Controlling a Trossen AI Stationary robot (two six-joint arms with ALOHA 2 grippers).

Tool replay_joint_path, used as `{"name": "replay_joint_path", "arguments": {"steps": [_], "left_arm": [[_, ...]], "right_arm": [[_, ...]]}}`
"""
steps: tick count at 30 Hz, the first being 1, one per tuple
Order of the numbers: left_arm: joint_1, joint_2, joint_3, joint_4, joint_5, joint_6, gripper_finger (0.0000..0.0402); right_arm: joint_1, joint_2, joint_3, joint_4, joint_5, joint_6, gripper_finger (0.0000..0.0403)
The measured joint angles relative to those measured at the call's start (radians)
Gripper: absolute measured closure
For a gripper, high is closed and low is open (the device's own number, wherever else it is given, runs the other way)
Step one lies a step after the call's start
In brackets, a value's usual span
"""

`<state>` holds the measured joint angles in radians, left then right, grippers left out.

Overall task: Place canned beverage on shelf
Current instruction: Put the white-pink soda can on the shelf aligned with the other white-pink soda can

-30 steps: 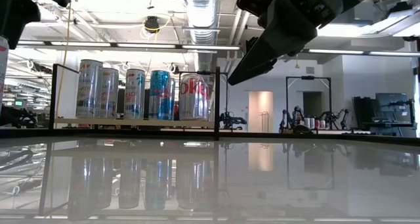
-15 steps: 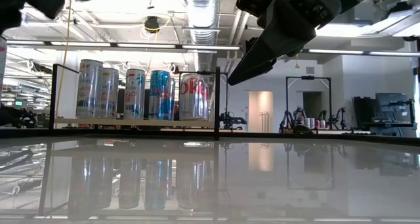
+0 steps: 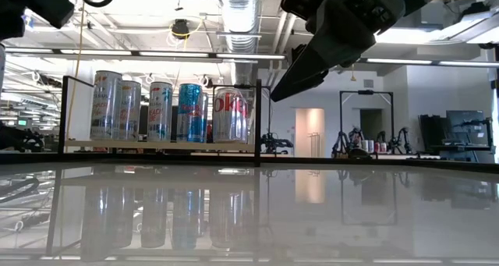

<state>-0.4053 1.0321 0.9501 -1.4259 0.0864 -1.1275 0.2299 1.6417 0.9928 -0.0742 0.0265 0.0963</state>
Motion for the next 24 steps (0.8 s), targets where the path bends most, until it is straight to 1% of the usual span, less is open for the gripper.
{"name": "replay_joint_path", "arguments": {"steps": [3,8,12,14,17,20,24], "left_arm": [[0.000,0.000,0.000,0.003,0.000,0.004,0.0103],[0.000,0.000,0.001,0.003,0.005,0.039,0.0167],[0.009,0.000,0.001,0.012,-0.006,0.090,0.0168],[0.024,-0.001,0.001,0.035,-0.016,0.141,0.0168],[0.055,-0.001,0.003,0.123,-0.042,0.240,0.0168],[0.093,0.003,0.000,0.228,-0.048,0.357,0.0168],[0.133,0.009,0.019,0.266,-0.045,0.502,0.0168]], "right_arm": [[-0.007,0.000,0.000,0.000,0.000,0.000,0.0023],[-0.019,0.000,0.000,0.000,0.000,0.000,0.0023],[-0.024,0.000,0.000,0.000,0.000,0.000,0.0023],[-0.026,0.000,0.000,0.002,0.000,-0.002,0.0023],[-0.033,0.000,0.000,0.007,0.000,-0.003,0.0023],[-0.042,0.000,0.000,0.010,0.000,-0.009,0.0023],[-0.051,0.000,0.000,0.021,0.000,-0.018,0.0023]]}}
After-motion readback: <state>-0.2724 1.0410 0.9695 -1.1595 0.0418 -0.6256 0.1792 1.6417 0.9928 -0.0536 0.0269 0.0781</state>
